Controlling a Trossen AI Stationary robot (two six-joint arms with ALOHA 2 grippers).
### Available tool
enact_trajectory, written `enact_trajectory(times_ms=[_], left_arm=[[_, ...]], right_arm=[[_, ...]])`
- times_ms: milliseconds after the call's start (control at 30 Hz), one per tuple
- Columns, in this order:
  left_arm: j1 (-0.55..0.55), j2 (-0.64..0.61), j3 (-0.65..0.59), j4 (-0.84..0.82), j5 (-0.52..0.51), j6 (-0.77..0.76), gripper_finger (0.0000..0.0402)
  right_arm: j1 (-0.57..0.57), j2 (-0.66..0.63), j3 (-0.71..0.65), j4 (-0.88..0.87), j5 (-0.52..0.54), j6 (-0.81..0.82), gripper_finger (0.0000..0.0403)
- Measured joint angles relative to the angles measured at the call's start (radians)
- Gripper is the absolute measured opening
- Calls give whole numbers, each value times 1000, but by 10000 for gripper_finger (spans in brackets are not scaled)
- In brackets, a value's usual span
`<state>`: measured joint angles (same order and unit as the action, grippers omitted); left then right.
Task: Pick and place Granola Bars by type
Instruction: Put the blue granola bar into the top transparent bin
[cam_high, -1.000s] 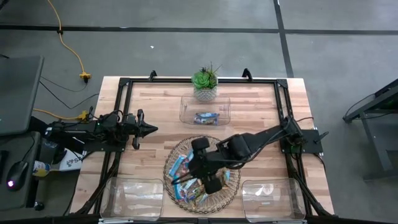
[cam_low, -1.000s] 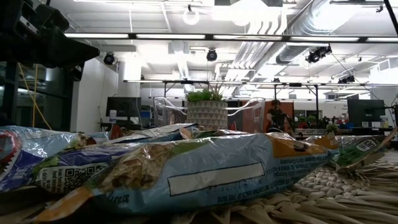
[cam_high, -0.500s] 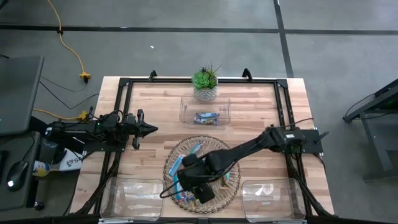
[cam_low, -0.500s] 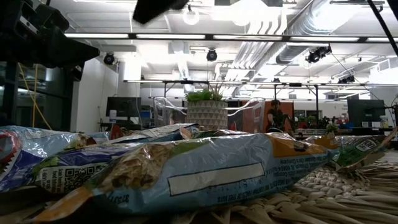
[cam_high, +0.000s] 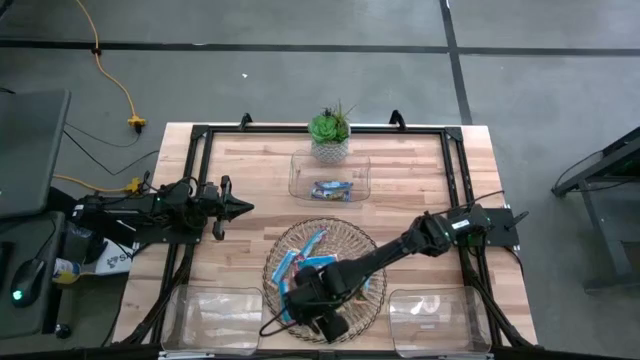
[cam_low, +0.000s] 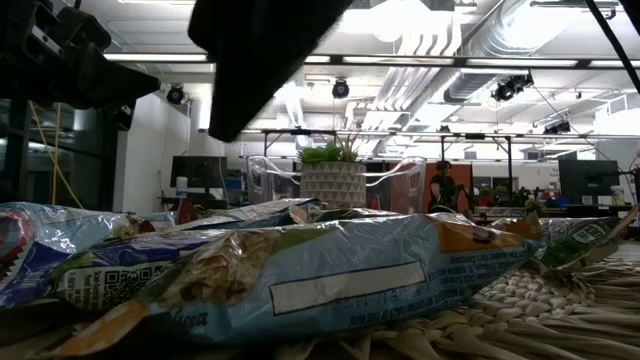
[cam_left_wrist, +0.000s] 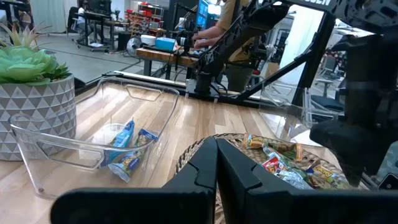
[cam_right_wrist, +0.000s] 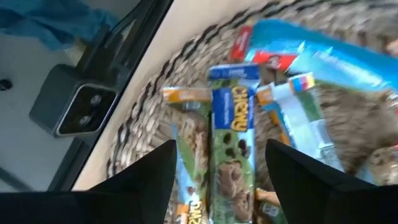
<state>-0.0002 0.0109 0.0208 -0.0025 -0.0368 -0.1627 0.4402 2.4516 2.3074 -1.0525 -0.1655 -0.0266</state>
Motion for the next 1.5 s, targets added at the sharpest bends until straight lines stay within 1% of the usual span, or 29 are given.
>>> enact_trajectory(times_ms=[133,267,467,933,1100,1500], left_arm=[[0,0,0,0,0,0,1],[0,0,0,0,0,0,1],[0,0,0,0,0,0,1],[0,0,0,0,0,0,1],[0,0,0,0,0,0,1],[0,0,0,0,0,0,1]], right_arm=[[8,0,0,32,44,4,225],[19,6,1,47,54,7,225],[31,18,0,48,103,22,224],[33,65,1,40,108,30,220],[31,64,1,40,152,29,220],[31,87,0,48,135,47,220]])
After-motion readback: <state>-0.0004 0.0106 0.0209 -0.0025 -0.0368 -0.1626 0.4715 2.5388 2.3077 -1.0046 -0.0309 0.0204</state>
